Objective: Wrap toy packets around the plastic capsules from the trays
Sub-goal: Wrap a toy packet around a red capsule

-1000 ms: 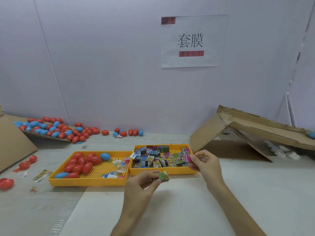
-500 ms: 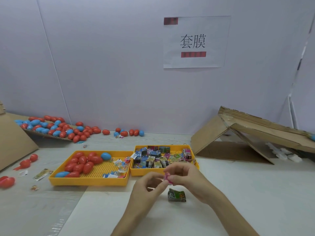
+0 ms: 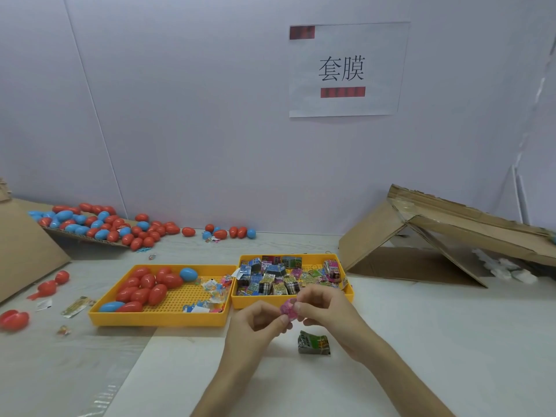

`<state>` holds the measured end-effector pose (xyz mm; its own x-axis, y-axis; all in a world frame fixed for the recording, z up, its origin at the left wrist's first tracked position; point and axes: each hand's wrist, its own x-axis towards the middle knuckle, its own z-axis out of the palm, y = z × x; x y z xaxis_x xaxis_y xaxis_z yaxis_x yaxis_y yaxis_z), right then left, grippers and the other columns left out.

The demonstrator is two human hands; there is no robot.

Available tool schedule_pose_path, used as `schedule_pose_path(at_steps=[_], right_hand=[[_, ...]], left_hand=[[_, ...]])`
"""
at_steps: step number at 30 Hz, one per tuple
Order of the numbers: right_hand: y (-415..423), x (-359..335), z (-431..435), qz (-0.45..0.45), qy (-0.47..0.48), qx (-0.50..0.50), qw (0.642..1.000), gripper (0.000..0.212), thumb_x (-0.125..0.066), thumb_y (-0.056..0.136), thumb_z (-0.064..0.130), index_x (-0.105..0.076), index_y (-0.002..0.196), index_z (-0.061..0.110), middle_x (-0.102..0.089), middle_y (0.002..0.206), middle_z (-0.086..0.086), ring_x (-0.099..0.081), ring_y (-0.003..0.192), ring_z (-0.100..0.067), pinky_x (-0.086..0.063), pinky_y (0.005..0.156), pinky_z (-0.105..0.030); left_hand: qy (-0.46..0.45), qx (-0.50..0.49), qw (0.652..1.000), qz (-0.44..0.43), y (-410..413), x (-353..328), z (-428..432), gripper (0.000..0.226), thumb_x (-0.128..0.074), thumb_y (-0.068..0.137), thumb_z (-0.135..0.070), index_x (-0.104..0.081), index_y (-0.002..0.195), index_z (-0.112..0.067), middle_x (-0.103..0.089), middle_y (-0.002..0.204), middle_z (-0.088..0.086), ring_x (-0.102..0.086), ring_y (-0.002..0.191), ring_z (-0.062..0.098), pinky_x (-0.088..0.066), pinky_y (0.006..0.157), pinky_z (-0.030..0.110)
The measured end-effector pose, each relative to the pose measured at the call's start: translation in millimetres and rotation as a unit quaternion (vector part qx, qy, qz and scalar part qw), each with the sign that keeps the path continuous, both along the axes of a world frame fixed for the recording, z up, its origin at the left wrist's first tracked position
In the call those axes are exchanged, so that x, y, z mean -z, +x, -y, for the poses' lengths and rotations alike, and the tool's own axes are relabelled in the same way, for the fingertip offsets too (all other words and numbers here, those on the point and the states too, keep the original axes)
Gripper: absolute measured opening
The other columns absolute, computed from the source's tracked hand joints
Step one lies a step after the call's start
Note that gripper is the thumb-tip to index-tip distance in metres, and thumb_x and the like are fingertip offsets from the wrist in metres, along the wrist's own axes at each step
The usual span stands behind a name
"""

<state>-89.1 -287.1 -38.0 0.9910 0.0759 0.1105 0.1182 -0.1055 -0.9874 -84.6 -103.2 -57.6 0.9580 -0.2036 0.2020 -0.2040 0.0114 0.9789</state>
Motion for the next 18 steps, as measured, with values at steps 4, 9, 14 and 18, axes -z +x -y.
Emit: schedule_pose_path(at_steps=[4, 9, 14, 18], right_hand=[[-0.8, -2.4, -0.1, 0.004, 0.006, -0.012, 1.000, 0.006, -0.072, 0.091, 0.014, -0.074, 0.086, 0.014, -0.072, 0.088, -0.013, -0.067, 0.082, -0.016, -0.054, 0.074, -0.025], [-0.4, -7.0, 4.3, -0.007, 0.052, -0.046, 0.998, 0.005, -0.074, 0.089, 0.013, -0.072, 0.087, 0.010, -0.066, 0.082, -0.004, -0.062, 0.080, -0.014, -0.052, 0.073, -0.024], [-6.6, -8.7, -2.3, 0.001, -0.003, -0.077, 0.997, 0.012, -0.075, 0.084, 0.024, -0.071, 0.086, 0.013, -0.062, 0.078, -0.006, -0.059, 0.076, -0.016, -0.051, 0.072, -0.026], [-5.1, -10.9, -5.0, 0.027, -0.035, -0.039, 0.998, 0.004, -0.073, 0.092, 0.015, -0.072, 0.090, 0.011, -0.067, 0.086, -0.020, -0.059, 0.077, -0.015, -0.051, 0.070, -0.028]], left_hand=[[-0.017, 0.005, 1.000, -0.018, 0.1, 0.0, 0.1, 0.010, -0.074, 0.087, -0.013, -0.072, 0.087, -0.003, -0.076, 0.081, 0.013, -0.074, 0.081, 0.026, -0.058, 0.073, 0.026], [-0.043, -0.005, 0.999, -0.026, 1.0, -3.4, -2.2, 0.014, -0.070, 0.090, -0.017, -0.069, 0.087, -0.003, -0.075, 0.082, 0.011, -0.070, 0.074, 0.022, -0.056, 0.068, 0.027], [-0.006, -0.087, 0.994, 0.069, -0.5, -3.8, -2.8, 0.010, -0.069, 0.093, -0.009, -0.069, 0.083, -0.011, -0.071, 0.072, 0.008, -0.065, 0.065, 0.015, -0.051, 0.060, 0.021], [0.057, -0.087, 0.989, 0.101, -3.2, -1.5, -2.4, 0.014, -0.074, 0.091, -0.014, -0.069, 0.086, -0.027, -0.071, 0.072, 0.002, -0.067, 0.065, 0.015, -0.053, 0.058, 0.030]])
